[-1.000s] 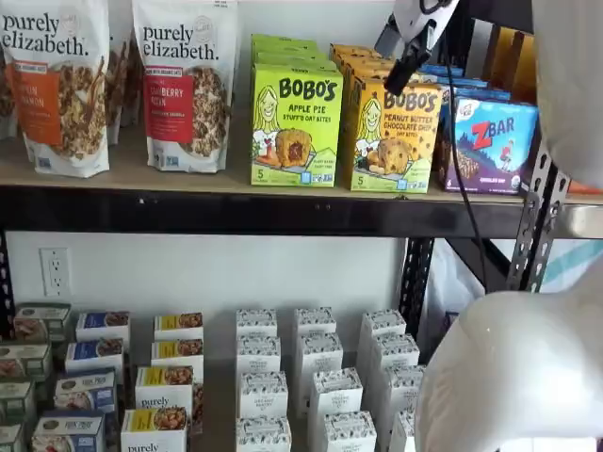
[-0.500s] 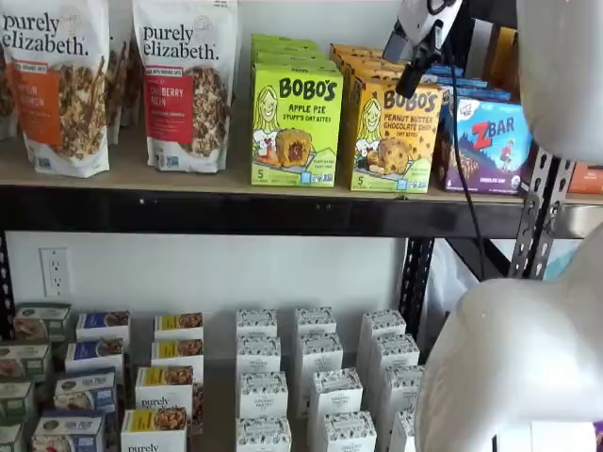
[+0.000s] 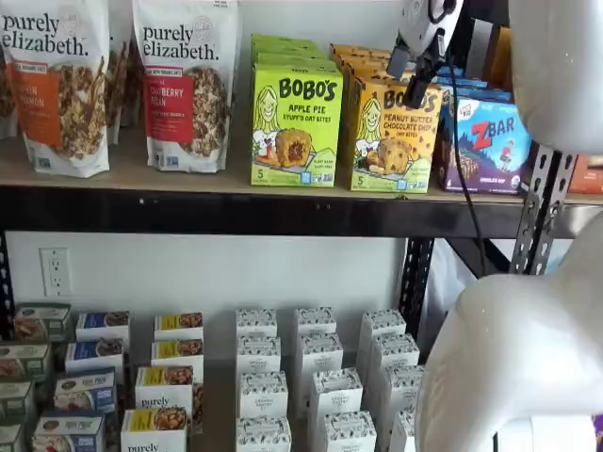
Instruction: Pick up the orange box on the top shelf, the fifth box from the left
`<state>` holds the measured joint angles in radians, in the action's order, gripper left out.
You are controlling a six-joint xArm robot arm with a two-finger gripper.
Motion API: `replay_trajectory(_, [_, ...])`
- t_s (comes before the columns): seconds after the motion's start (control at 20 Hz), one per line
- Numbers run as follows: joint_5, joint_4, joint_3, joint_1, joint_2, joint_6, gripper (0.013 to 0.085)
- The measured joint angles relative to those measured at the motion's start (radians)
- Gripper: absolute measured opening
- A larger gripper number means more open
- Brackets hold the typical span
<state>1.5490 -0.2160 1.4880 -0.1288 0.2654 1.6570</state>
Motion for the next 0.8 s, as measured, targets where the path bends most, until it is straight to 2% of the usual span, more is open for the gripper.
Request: replay_trajectory(0.8, [0.004, 0.081, -0.037, 0.035, -0.004, -0.016, 0.085])
